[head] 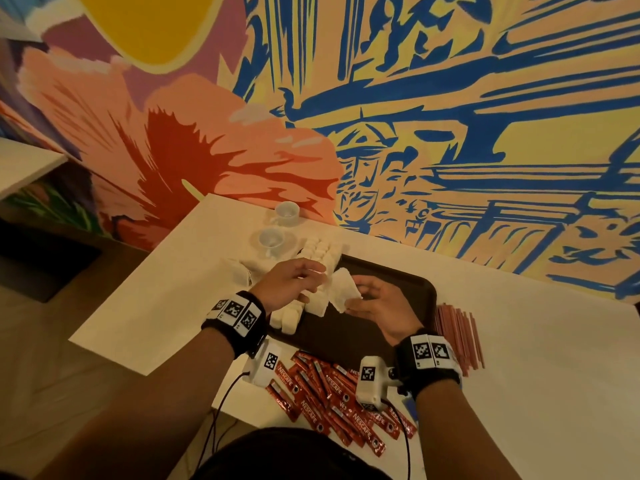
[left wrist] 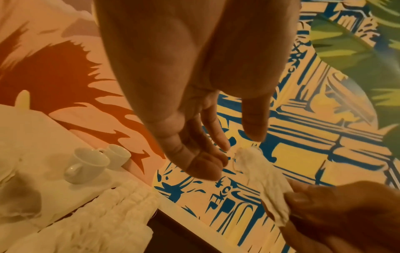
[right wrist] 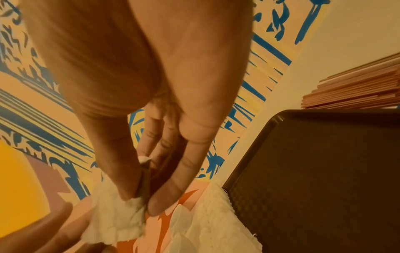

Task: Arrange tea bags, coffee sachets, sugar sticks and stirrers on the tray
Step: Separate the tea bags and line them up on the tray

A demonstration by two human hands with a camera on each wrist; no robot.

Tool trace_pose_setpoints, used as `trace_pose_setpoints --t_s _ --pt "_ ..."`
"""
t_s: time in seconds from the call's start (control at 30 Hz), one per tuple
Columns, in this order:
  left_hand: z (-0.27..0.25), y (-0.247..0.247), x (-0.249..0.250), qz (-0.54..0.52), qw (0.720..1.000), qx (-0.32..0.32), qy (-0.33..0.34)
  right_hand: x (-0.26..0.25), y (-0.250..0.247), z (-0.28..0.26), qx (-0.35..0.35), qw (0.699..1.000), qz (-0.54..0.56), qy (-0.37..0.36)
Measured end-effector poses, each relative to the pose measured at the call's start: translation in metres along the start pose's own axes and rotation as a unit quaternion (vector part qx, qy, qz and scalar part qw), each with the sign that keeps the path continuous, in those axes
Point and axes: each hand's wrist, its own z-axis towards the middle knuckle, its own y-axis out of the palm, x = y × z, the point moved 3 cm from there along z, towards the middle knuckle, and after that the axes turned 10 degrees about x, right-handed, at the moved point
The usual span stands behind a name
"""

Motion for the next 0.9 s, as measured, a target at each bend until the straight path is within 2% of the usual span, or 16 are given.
trace_pose_setpoints --t_s 0.07,0.17,0.37,0.57,0.73,0.9 --pt "0.008 0.003 -0.001 0.039 0.998 -0.053 0.006 0.003 0.007 0.007 0.000 1.000 -0.010 0.001" --pt "0.025 0.004 -0.006 0.088 0.992 -0.092 0.017 0.012 0.017 0.021 0.003 0.999 -0.045 0.004" --pt "0.064 -0.005 -0.019 0.157 0.979 -0.119 0.045 0.037 0.024 0.048 0.055 0.991 -0.116 0.031" --pt "0.103 -0.008 -0.045 0.228 0.963 -0.131 0.055 0.067 0.026 0.072 0.092 0.970 -0.218 0.049" --pt "0.124 0.003 -0.085 0.351 0.920 -0.158 0.070 0.097 0.026 0.081 0.114 0.944 -0.287 0.111" --pt "0.131 0.024 -0.113 0.411 0.886 -0.210 0.054 0.107 0.031 0.081 0.112 0.926 -0.331 0.143"
